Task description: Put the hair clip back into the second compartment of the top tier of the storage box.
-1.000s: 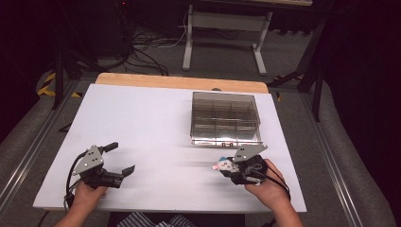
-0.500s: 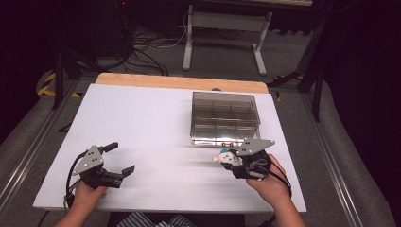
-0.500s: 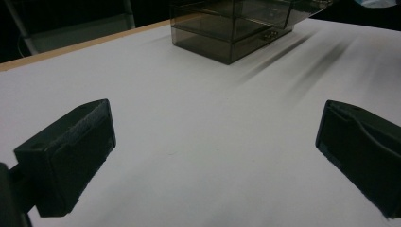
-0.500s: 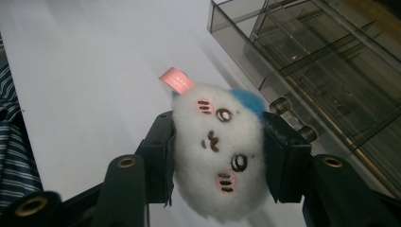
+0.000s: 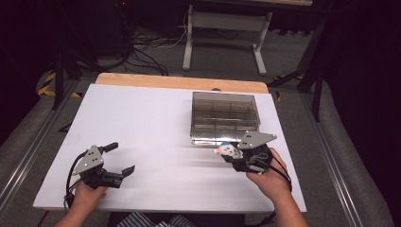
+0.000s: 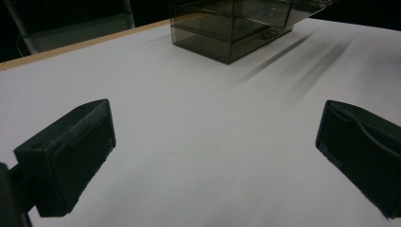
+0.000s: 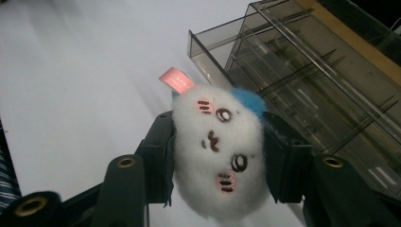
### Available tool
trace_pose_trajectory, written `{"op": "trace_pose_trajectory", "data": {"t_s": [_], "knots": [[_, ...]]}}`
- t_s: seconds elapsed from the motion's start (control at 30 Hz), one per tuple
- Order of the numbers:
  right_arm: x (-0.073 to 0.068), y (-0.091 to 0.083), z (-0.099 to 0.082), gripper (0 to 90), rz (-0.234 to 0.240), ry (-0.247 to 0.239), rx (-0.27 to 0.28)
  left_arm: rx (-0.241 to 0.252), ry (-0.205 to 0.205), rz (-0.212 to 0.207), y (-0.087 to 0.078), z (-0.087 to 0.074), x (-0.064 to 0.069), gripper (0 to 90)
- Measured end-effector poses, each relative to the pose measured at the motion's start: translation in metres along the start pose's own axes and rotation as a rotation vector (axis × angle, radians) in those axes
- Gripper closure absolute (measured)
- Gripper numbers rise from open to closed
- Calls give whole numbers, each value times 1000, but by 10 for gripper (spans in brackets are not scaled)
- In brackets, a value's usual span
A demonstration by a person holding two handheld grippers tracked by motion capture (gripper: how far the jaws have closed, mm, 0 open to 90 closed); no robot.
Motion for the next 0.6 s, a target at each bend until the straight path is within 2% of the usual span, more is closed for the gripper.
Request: {"op": "trace_pose_trajectory", "data": {"t_s": [0.17,0.6], "knots": [[2,-2,5,516,-20,-2,3,-2,0,-2,0,0,0,0],[15,-2,15,516,-77,33,-3,-3,-5,-3,0,0,0,0]]}}
Point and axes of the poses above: each handheld gripper's, and its own axes: y roughly forward along the jaws, z roughly out of its top, x roughly to its right, the point moved 3 cm from there along y, roughly forward along the jaws, and after that the axes turned 13 degrees about z, right-handed, at the moved point
